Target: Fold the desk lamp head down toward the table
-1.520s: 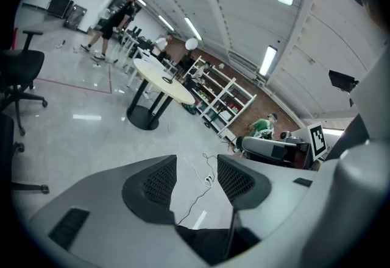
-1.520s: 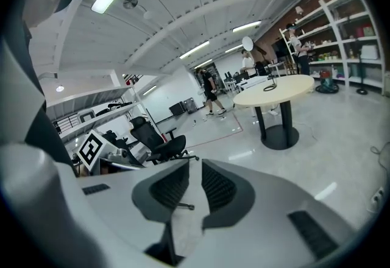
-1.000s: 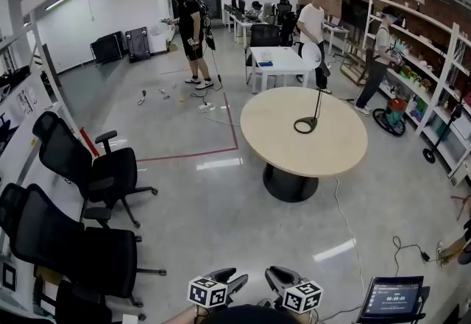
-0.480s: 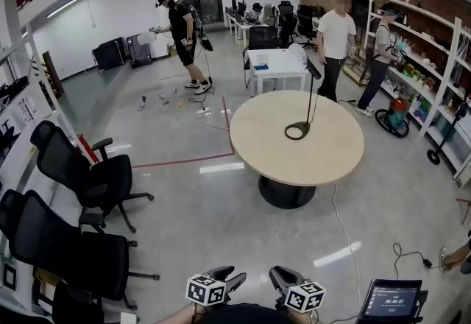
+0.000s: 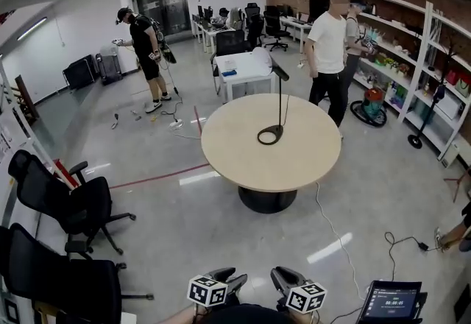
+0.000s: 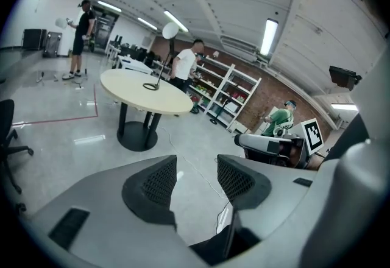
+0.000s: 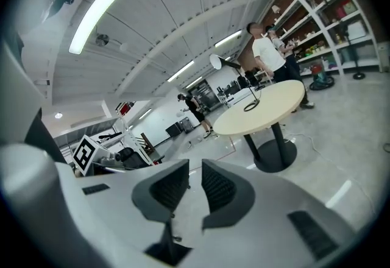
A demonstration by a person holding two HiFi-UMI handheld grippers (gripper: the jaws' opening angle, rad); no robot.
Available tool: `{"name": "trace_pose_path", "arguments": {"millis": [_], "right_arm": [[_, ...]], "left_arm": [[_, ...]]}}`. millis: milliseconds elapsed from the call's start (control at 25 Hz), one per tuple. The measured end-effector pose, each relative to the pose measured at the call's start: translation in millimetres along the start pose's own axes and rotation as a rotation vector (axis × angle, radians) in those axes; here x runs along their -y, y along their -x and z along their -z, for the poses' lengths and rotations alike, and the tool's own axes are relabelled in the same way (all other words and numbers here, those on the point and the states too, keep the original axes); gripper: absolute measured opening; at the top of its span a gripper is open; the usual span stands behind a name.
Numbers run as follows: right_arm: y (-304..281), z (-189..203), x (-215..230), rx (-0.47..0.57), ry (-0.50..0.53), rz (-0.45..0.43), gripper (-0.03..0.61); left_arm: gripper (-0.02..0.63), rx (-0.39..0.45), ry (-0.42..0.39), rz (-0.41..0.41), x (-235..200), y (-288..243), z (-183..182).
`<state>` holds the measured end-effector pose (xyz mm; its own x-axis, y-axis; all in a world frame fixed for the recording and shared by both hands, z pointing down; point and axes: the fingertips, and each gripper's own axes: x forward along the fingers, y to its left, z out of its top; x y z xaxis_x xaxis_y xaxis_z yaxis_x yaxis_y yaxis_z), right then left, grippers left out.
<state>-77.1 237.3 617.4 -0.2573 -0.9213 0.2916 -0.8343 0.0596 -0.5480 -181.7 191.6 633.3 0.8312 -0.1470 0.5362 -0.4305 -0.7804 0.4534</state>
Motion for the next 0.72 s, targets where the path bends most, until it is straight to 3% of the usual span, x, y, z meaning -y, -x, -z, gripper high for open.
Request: {"name": "trace_pose_path", "arguments": {"millis": [320,720], "right_arm": [[-33.4,-31.2,14.2,0.017,0.037,0.08,0.067],[-84.0,-67.2,22.6,-0.003,0.05,0.164,0.067]], "left_arm": [[0.216,-0.022,-0.025,0.099,-25.0,-33.5,-42.3],[0.216,0.024,0.117,0.153,-84.3,-45.9,-86.7]]}}
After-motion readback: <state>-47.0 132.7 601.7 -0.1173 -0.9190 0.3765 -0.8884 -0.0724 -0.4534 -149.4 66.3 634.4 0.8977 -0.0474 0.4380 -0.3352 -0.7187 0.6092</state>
